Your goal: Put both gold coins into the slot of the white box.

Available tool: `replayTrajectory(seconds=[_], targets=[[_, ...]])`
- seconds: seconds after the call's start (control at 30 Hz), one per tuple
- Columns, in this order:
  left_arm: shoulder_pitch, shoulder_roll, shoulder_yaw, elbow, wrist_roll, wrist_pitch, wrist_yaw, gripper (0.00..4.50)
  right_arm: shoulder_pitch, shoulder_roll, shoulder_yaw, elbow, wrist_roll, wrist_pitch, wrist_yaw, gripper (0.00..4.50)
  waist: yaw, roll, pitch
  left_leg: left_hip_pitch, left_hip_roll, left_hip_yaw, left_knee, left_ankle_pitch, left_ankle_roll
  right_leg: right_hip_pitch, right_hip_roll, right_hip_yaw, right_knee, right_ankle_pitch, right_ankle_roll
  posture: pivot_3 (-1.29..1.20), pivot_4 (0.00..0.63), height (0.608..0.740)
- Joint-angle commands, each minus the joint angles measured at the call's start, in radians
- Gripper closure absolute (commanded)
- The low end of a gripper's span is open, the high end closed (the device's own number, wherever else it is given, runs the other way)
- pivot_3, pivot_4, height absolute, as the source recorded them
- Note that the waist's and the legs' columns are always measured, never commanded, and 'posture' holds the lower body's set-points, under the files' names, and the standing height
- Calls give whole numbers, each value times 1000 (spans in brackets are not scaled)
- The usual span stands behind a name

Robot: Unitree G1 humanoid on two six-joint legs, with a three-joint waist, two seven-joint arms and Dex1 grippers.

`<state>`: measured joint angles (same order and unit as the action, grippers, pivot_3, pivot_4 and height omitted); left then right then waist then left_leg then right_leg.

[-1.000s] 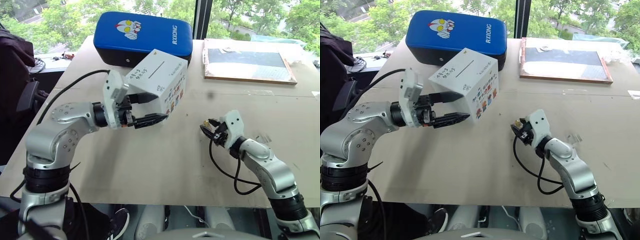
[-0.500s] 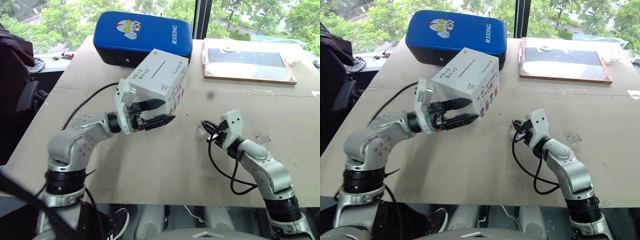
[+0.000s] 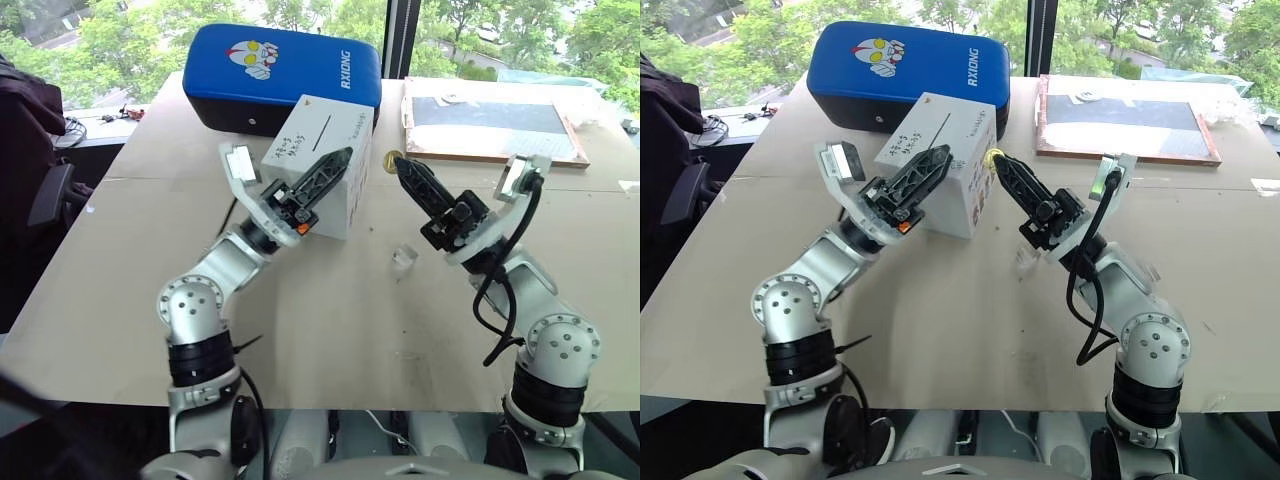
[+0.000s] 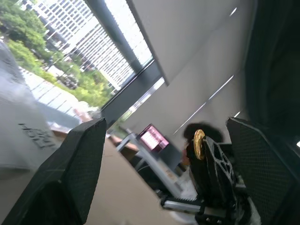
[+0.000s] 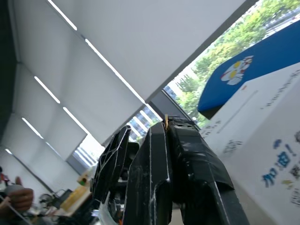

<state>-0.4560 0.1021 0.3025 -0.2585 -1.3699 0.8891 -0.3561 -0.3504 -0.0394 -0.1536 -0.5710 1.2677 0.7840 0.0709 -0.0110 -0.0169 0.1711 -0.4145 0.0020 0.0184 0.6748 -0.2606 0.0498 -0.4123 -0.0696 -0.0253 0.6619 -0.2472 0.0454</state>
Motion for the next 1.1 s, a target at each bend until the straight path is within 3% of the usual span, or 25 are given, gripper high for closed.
replayTrajectory(seconds=[0.03,0.1,0.17,0.53,0.63,0.73,0.77,1.07,1.1], targets=[[9,-38,-20,-66,-119,-29,61,593,-6,-21,24,-33,55,-17,-20,4500,0,0,0,0,0,0,0,0,0,0,0,0,0,0,0,0,150,740],[21,-64,-44,-80,-158,-40,87,1111,-2,-28,39,-38,77,-24,-26,4500,-2,0,0,1,0,0,0,0,0,0,1,1,1,0,0,0,150,740],[31,-69,-64,-90,-182,-46,104,1937,0,-35,48,-42,95,-32,-30,4500,-1,0,0,1,0,0,0,0,0,0,2,1,1,0,0,0,150,740],[56,-41,-115,-75,-232,-78,115,1937,7,-78,81,-50,168,-68,-36,4500,-1,0,0,1,0,0,0,0,1,0,3,0,1,0,0,0,150,740],[57,-30,-120,-72,-240,-79,97,2811,7,-88,89,-48,176,-75,-38,4500,-1,0,0,1,0,1,0,0,1,0,3,0,1,0,0,0,150,740],[66,-10,-132,-75,-256,-65,77,4109,6,-98,100,-48,185,-79,-38,4500,-1,0,0,1,0,1,0,0,1,0,3,0,1,0,0,0,150,740],[70,-4,-137,-74,-264,-60,74,4319,4,-100,104,-49,190,-80,-38,4500,-1,0,0,1,0,1,0,0,1,0,4,0,1,0,0,0,150,740],[72,17,-157,-67,-280,-71,59,4319,0,-118,124,-43,197,-101,-53,4500,0,0,0,1,1,1,0,0,1,0,4,0,0,0,0,0,150,740],[67,18,-156,-64,-263,-81,61,4434,2,-121,124,-40,196,-103,-52,4210,0,0,0,1,1,1,0,0,1,0,4,0,0,0,0,0,150,740]])
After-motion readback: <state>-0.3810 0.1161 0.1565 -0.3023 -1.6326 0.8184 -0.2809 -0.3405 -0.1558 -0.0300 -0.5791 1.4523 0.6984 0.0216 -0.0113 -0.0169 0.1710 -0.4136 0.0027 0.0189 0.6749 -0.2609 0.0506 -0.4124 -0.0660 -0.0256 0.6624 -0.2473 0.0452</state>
